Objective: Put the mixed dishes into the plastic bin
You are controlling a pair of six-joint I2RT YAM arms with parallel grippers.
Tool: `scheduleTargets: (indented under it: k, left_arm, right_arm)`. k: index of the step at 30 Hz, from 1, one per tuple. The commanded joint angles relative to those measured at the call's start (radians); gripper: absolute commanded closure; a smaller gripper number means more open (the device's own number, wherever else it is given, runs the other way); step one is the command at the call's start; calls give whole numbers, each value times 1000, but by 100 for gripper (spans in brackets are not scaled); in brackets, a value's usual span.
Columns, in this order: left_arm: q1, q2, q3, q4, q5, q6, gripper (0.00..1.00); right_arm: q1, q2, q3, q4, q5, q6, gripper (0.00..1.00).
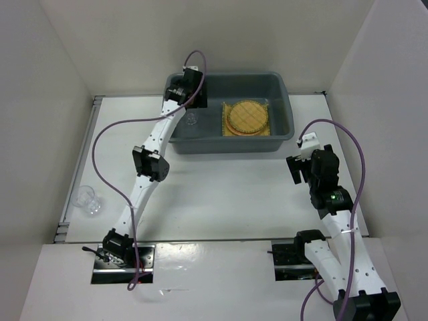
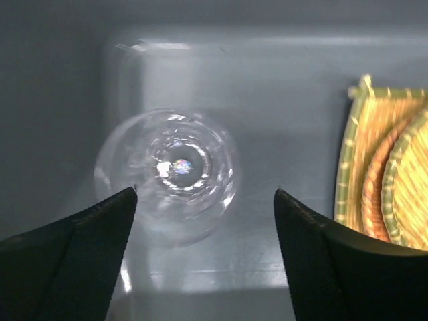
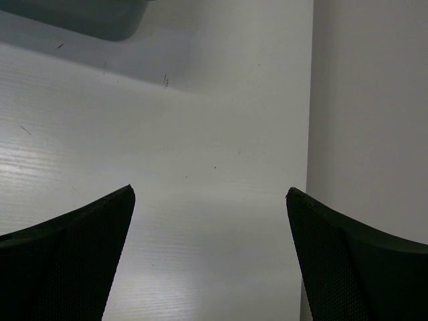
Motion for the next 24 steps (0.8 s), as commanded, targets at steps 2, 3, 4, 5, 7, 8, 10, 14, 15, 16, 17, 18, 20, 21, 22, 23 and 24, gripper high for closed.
scheduleTargets:
  k: [2, 3, 4, 5, 7, 8, 10, 14, 15, 16, 17, 18, 20, 21, 22, 23, 24]
  left_arm:
    - [-6, -295, 25, 47, -307, -29, 9]
    - [-6, -336, 25, 35, -523, -42, 9]
    - [-6, -408, 25, 24, -627, -85, 9]
    - [6, -439, 25, 6, -713, -120, 7]
    - [58, -513, 25, -176, -853, -399, 3]
    - [151, -534, 25, -328, -853, -531, 0]
    - [272, -649, -163, -329, -604, -515, 0]
    - [378, -976, -848, -154, -658, -711, 0]
    - [398, -1117, -1003, -69, -645, -711, 0]
    - [426, -1184, -1155, 2, -594, -701, 0]
    - [498, -1296, -1407, 58, -562, -775, 0]
    - [536, -1336, -1500, 76, -527, -792, 0]
    - [587, -1401, -1634, 99, -496, -776, 0]
    - [616, -1410, -1723, 99, -496, -776, 0]
    - [629, -1419, -1763, 88, -496, -791, 0]
    - [639, -1438, -1801, 88, -496, -831, 0]
    - [658, -1438, -1840, 88, -496, -843, 0]
  right_arm:
    - [9, 3, -6, 45, -1, 0, 2]
    - [9, 13, -6, 45, 8, 0, 2]
    - [9, 13, -6, 45, 8, 0, 2]
    - [9, 13, -6, 45, 8, 0, 2]
    - [9, 4, -6, 45, 8, 0, 2]
    - [9, -7, -6, 45, 8, 0, 2]
    - [9, -19, -6, 45, 8, 0, 2]
    - [9, -20, -6, 45, -1, 0, 2]
    - [9, -20, -6, 45, -1, 0, 2]
    - [18, -20, -6, 45, -1, 0, 2]
    - [18, -20, -6, 45, -1, 0, 2]
    - [18, -20, -6, 45, -1, 0, 2]
    - [27, -20, -6, 45, -11, -10, 2]
    - [27, -10, -6, 45, -11, -10, 2]
    - [27, -10, -6, 45, -11, -10, 2]
    - [27, -10, -6, 45, -11, -10, 2]
    - [27, -10, -6, 45, -11, -10, 2]
